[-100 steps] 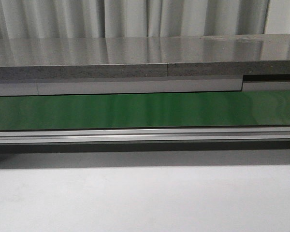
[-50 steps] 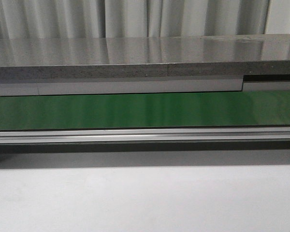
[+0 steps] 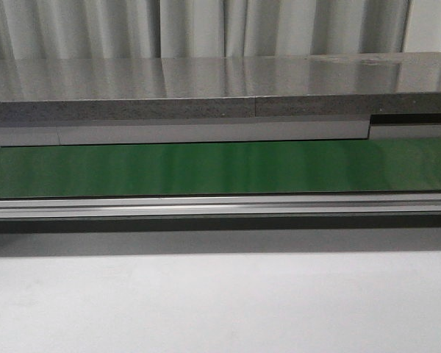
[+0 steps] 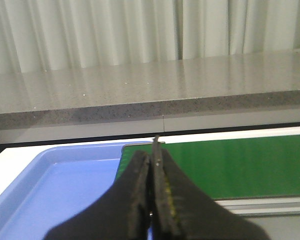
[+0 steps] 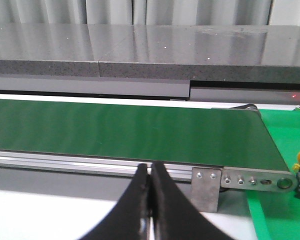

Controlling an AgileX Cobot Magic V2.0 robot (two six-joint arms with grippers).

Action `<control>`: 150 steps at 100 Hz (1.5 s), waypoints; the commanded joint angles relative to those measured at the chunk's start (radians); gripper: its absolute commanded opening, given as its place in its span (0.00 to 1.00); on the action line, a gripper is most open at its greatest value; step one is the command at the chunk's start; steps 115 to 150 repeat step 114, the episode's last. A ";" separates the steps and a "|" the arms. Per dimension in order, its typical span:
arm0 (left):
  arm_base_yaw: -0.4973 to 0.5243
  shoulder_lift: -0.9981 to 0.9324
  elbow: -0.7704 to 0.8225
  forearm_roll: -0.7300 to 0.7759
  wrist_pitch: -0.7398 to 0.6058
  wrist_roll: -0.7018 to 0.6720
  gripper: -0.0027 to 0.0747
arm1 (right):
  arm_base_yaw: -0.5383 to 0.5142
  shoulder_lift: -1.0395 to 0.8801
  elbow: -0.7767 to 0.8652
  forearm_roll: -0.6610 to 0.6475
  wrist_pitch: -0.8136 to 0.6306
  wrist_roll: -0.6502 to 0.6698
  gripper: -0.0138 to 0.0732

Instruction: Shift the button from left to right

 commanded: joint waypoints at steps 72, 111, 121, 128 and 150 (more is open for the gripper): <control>0.009 -0.035 0.044 0.003 -0.084 -0.030 0.01 | 0.005 -0.016 -0.018 -0.001 -0.084 0.000 0.08; 0.009 -0.035 0.044 0.003 -0.084 -0.030 0.01 | 0.005 -0.016 -0.018 -0.001 -0.084 0.000 0.08; 0.009 -0.035 0.044 0.003 -0.084 -0.030 0.01 | 0.005 -0.016 -0.018 -0.001 -0.084 0.000 0.08; 0.009 -0.035 0.044 0.003 -0.084 -0.030 0.01 | 0.005 -0.016 -0.018 -0.001 -0.084 0.000 0.08; 0.009 -0.035 0.044 0.003 -0.084 -0.030 0.01 | 0.005 -0.016 -0.018 -0.001 -0.084 0.000 0.08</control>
